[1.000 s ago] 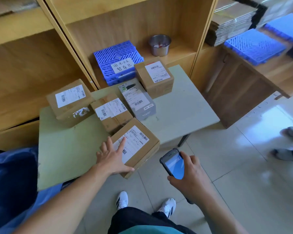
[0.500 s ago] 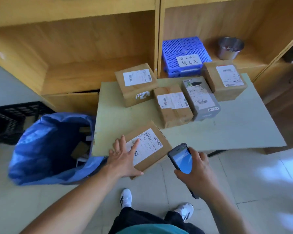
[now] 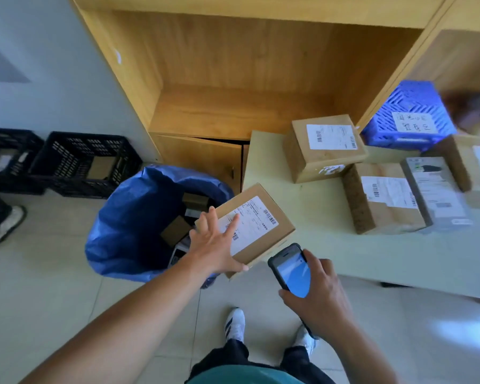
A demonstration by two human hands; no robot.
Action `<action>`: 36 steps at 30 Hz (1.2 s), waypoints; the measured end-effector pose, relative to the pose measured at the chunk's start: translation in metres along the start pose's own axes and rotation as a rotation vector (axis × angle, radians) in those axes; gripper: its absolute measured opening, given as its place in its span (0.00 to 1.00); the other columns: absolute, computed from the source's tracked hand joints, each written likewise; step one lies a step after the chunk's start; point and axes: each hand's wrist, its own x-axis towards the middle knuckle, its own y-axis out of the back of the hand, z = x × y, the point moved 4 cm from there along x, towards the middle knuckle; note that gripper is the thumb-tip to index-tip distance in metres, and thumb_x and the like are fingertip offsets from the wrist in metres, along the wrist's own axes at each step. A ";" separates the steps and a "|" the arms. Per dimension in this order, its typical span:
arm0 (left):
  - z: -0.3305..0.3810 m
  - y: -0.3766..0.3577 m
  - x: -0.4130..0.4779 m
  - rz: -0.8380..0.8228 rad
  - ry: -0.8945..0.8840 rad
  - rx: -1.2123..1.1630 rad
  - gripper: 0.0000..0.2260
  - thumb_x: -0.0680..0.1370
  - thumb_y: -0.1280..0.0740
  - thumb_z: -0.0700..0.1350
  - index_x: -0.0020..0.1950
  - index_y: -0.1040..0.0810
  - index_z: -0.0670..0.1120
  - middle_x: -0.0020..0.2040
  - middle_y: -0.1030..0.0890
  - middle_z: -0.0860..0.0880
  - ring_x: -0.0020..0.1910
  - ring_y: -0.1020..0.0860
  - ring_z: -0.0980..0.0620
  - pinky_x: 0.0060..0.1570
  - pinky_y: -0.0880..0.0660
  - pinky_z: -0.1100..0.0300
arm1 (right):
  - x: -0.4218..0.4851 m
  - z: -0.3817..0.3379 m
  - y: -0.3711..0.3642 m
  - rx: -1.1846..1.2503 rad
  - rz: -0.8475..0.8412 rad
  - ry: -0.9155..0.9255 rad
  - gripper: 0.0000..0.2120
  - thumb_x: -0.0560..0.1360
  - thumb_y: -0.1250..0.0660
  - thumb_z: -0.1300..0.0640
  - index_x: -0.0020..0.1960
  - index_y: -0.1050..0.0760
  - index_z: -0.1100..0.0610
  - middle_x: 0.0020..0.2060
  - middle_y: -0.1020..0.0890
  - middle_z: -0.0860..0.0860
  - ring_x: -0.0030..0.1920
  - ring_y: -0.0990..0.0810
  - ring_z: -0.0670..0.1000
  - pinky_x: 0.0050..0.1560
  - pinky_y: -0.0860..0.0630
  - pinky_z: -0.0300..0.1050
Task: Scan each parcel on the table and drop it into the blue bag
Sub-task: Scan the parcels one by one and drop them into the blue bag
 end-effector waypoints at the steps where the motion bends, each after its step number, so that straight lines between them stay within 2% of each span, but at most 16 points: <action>1: -0.009 0.001 0.002 0.002 0.008 -0.008 0.61 0.61 0.31 0.79 0.80 0.66 0.59 0.79 0.67 0.33 0.77 0.60 0.28 0.69 0.40 0.32 | 0.003 -0.006 -0.002 -0.009 -0.008 0.002 0.44 0.67 0.27 0.40 0.77 0.45 0.44 0.60 0.35 0.44 0.53 0.29 0.47 0.45 0.30 0.43; 8: -0.054 0.004 0.004 0.011 0.107 -0.082 0.61 0.61 0.32 0.80 0.80 0.67 0.60 0.79 0.67 0.34 0.78 0.56 0.29 0.69 0.40 0.32 | 0.018 -0.046 -0.014 -0.058 -0.028 0.004 0.44 0.68 0.27 0.40 0.77 0.46 0.43 0.61 0.35 0.44 0.55 0.27 0.49 0.47 0.27 0.45; 11: -0.083 0.001 0.002 -0.015 0.170 -0.131 0.58 0.65 0.31 0.75 0.80 0.68 0.60 0.80 0.67 0.35 0.79 0.55 0.32 0.69 0.39 0.33 | 0.025 -0.063 -0.019 -0.080 -0.039 0.024 0.44 0.68 0.27 0.40 0.77 0.46 0.43 0.61 0.35 0.45 0.55 0.27 0.49 0.47 0.26 0.45; 15: -0.140 -0.011 -0.007 0.012 0.367 -0.151 0.55 0.69 0.28 0.66 0.81 0.64 0.59 0.79 0.68 0.35 0.79 0.56 0.33 0.66 0.35 0.33 | 0.031 -0.080 -0.025 -0.093 -0.042 0.055 0.44 0.68 0.27 0.40 0.77 0.47 0.43 0.60 0.35 0.44 0.52 0.30 0.47 0.46 0.29 0.44; 17: -0.157 -0.015 -0.013 0.029 0.404 -0.149 0.54 0.69 0.27 0.65 0.80 0.63 0.59 0.80 0.67 0.36 0.79 0.55 0.33 0.65 0.35 0.32 | 0.033 -0.085 -0.029 -0.098 -0.052 0.069 0.44 0.68 0.27 0.40 0.76 0.46 0.43 0.60 0.35 0.44 0.50 0.31 0.46 0.45 0.29 0.44; 23: -0.158 -0.012 -0.021 0.065 0.380 -0.147 0.53 0.70 0.28 0.68 0.80 0.64 0.61 0.81 0.66 0.38 0.80 0.54 0.35 0.66 0.33 0.34 | 0.032 -0.091 -0.037 -0.125 -0.075 0.098 0.44 0.68 0.27 0.41 0.77 0.46 0.43 0.62 0.34 0.45 0.50 0.31 0.47 0.45 0.30 0.43; 26: -0.148 -0.008 -0.024 0.071 0.360 -0.136 0.52 0.71 0.30 0.68 0.80 0.65 0.61 0.81 0.66 0.39 0.80 0.55 0.35 0.65 0.33 0.35 | 0.032 -0.090 -0.034 -0.120 -0.069 0.107 0.44 0.68 0.27 0.41 0.77 0.46 0.43 0.62 0.34 0.46 0.53 0.28 0.49 0.48 0.28 0.44; 30: -0.135 0.001 -0.026 0.096 0.329 -0.121 0.50 0.73 0.32 0.69 0.81 0.64 0.62 0.83 0.63 0.42 0.81 0.57 0.36 0.66 0.32 0.35 | 0.031 -0.085 -0.027 -0.107 -0.056 0.114 0.44 0.68 0.27 0.41 0.76 0.46 0.44 0.61 0.34 0.46 0.51 0.29 0.49 0.50 0.27 0.46; 33: -0.121 0.008 -0.026 0.127 0.294 -0.137 0.47 0.74 0.34 0.69 0.81 0.61 0.61 0.83 0.58 0.43 0.82 0.56 0.37 0.70 0.37 0.34 | 0.029 -0.076 -0.019 -0.107 -0.046 0.106 0.44 0.68 0.28 0.40 0.77 0.47 0.43 0.62 0.34 0.45 0.53 0.27 0.50 0.50 0.26 0.45; 36: -0.100 0.017 -0.018 0.187 0.242 -0.131 0.44 0.73 0.37 0.73 0.82 0.55 0.60 0.84 0.50 0.44 0.81 0.50 0.39 0.72 0.39 0.34 | 0.028 -0.063 -0.009 -0.097 -0.020 0.089 0.44 0.68 0.29 0.39 0.77 0.47 0.44 0.62 0.35 0.45 0.57 0.26 0.50 0.49 0.27 0.44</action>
